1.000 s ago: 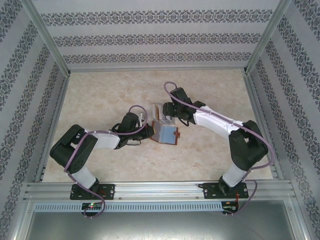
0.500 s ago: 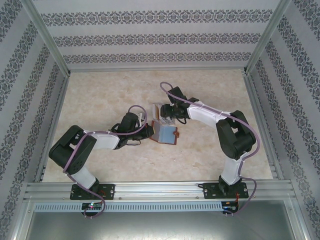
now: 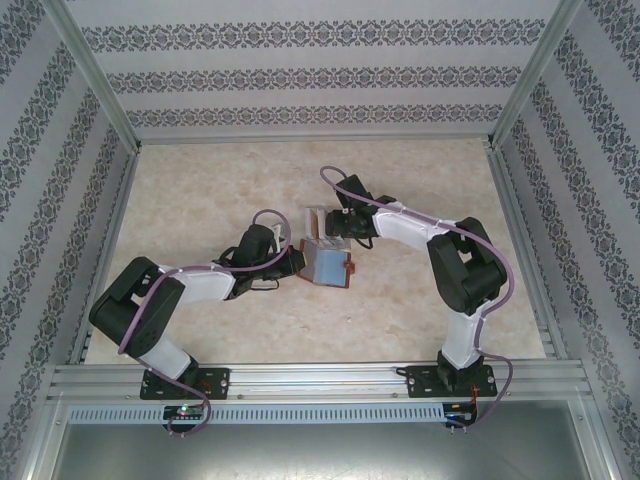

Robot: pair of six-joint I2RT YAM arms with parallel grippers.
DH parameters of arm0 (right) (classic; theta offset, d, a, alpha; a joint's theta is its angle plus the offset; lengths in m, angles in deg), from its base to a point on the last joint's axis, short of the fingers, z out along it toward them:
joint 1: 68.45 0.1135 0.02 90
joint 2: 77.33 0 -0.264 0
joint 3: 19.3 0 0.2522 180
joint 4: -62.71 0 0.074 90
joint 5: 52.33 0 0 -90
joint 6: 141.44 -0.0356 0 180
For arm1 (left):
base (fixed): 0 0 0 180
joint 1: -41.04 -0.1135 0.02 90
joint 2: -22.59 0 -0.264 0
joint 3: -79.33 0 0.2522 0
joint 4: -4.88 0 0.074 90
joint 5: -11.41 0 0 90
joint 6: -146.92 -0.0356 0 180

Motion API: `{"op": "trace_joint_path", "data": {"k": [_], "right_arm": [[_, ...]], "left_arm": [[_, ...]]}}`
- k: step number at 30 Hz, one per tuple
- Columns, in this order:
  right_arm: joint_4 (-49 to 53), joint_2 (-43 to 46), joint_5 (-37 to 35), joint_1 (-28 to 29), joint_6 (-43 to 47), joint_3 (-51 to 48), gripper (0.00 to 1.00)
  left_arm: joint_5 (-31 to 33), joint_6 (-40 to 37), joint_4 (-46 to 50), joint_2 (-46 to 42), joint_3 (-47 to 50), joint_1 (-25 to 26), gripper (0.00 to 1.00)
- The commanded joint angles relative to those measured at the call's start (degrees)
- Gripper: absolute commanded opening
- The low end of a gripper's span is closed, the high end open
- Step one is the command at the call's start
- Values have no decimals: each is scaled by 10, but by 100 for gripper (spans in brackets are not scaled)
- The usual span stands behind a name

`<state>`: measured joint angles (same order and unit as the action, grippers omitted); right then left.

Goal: Put the credit cards into the card holder

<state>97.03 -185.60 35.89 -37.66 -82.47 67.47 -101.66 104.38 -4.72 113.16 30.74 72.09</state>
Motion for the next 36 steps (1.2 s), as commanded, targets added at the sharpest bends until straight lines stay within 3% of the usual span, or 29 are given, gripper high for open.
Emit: {"op": "trace_joint_path", "data": {"k": [1, 8, 23, 26, 33, 36], "right_arm": [[64, 4, -95, 12, 22, 28, 56], [119, -2, -170, 31, 46, 70, 52], [150, -15, -216, 49, 73, 98, 41], [156, -16, -217, 52, 81, 107, 32], [160, -23, -196, 50, 88, 115, 0], [151, -17, -168, 50, 88, 113, 0]], "left_arm": [[13, -16, 6, -17, 3, 0, 0], [14, -11, 2, -8, 3, 0, 0], [14, -10, 7, -8, 2, 0, 0], [10, -9, 6, -7, 0, 0, 0], [9, -10, 7, -3, -1, 0, 0], [6, -8, 4, 1, -2, 0, 0]]}}
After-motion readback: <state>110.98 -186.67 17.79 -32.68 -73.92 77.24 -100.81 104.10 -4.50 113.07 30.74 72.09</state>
